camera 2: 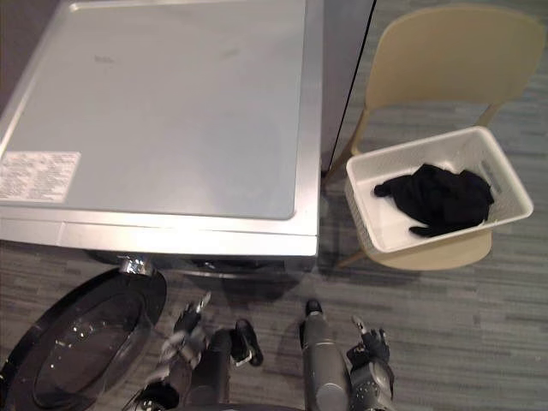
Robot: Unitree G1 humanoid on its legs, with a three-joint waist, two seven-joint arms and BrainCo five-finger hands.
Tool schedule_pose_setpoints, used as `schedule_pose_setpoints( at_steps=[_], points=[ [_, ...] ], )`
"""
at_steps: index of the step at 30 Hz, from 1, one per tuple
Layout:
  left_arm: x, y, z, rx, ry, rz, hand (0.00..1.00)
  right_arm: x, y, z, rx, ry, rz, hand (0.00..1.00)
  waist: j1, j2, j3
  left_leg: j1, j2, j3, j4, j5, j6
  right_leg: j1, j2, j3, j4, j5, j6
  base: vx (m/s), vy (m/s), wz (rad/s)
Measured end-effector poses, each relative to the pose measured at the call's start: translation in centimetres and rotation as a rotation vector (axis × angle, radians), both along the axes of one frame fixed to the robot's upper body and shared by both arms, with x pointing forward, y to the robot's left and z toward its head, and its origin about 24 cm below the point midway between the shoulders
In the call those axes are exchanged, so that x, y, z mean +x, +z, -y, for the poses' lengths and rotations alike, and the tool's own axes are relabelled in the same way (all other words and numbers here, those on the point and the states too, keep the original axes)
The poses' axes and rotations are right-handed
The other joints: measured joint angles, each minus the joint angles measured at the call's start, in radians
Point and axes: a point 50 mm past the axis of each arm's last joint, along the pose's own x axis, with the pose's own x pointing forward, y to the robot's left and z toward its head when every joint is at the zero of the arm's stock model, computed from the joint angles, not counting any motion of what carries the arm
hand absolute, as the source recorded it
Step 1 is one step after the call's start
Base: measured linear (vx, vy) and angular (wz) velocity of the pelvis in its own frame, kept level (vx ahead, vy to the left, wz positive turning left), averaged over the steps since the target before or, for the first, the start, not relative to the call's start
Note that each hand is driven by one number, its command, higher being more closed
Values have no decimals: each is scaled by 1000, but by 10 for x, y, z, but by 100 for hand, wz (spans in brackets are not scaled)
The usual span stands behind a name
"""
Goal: Pick up the laundry basket with both hands and put the clothes into the washing machine.
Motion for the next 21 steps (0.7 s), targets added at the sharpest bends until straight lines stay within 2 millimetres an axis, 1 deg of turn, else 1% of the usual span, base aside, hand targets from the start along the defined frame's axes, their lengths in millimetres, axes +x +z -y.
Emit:
schedule_pose_setpoints(
  at_steps=[1, 2, 3, 5, 6, 7, 8, 9, 12, 14, 15, 17, 18, 20, 21],
  points=[
    [-7, -4, -2, -5, 21, -26, 0, -6, -3, 1, 10, -18, -21, 0, 0, 0, -12, 16, -3, 3, -25, 7, -1, 18, -4, -6, -23, 6, -1, 179, -37, 17],
    [-22, -11, -5, -7, 52, -77, 0, -15, -8, 1, 26, -32, -50, 0, 1, 0, -26, 40, -9, 2, -57, 24, -4, 48, -9, -17, -57, 15, -3, 179, -40, 21],
    [-39, -17, -14, 2, 108, -130, 0, -32, -17, 3, 43, -58, -116, 0, 9, -5, -59, 86, -17, 4, -118, 45, -14, 100, -12, -24, -121, 33, -6, 215, -40, 16],
    [-51, -22, -17, 11, 121, -178, 0, -43, -21, 2, 51, -66, -159, 0, 15, -6, -87, 120, -21, 9, -158, 56, -17, 137, -12, -27, -161, 43, -9, 151, -26, 4],
    [-60, -25, -19, 22, 117, -217, 0, -53, -25, 4, 62, -88, -194, 0, 16, -8, -111, 162, -26, 10, -198, 68, -25, 179, -13, -32, -195, 50, -10, 131, -30, 5],
    [-64, -26, -20, 29, 113, -232, 0, -57, -27, 3, 71, -90, -210, 0, 16, -10, -121, 182, -30, 10, -219, 74, -27, 197, -14, -34, -207, 51, -10, 187, -62, 10],
    [-75, -30, -20, 38, 97, -279, 0, -71, -32, 3, 95, -108, -253, 0, 19, -15, -168, 248, -36, 15, -282, 92, -44, 248, -14, -50, -232, 51, -11, 219, -102, 1],
    [-76, -31, -19, 33, 97, -291, 0, -72, -32, 4, 96, -114, -255, 0, 20, -18, -176, 294, -36, 22, -315, 108, -53, 277, -9, -56, -240, 51, -11, 159, -100, 1],
    [-74, -31, -18, 25, 88, -285, 0, -74, -33, 3, 107, -115, -257, 0, 18, -18, -182, 314, -31, 11, -325, 126, -63, 303, -6, -80, -248, 50, -12, 23, -66, 11],
    [-69, -29, -16, 19, 69, -265, 0, -73, -34, 2, 110, -114, -261, 0, 18, -24, -181, 287, -20, -6, -265, 130, -62, 310, -6, -96, -237, 35, -33, -45, -93, 31],
    [-64, -28, -16, 27, 49, -247, 0, -68, -33, 1, 112, -108, -251, 0, 19, -31, -175, 255, -2, -4, -184, 130, -60, 316, -8, -110, -217, 20, -44, -90, -79, 36],
    [-60, -26, -15, 33, 32, -228, 0, -66, -33, -1, 113, -98, -248, 0, 17, -39, -170, 260, 5, 2, -145, 130, -59, 341, -8, -134, -204, -5, -41, -130, -53, 42],
    [-61, -26, -15, 33, 27, -229, 0, -65, -34, -5, 118, -88, -247, 0, 18, -46, -173, 260, 4, 1, -144, 128, -57, 344, -8, -139, -201, -9, -43, -112, -19, 34],
    [-59, -26, -12, 35, 1, -226, 0, -50, -30, -4, 108, -73, -210, 0, 22, -41, -176, 264, -8, -23, -156, 112, -36, 337, -7, -136, -189, -11, -46, -88, 14, 6],
    [-60, -26, -11, 34, 1, -230, 0, -44, -29, -5, 109, -68, -195, 0, 23, -41, -176, 271, -31, -83, -175, 98, -27, 330, -6, -123, -183, -11, -45, -81, 63, -27]
  ],
)
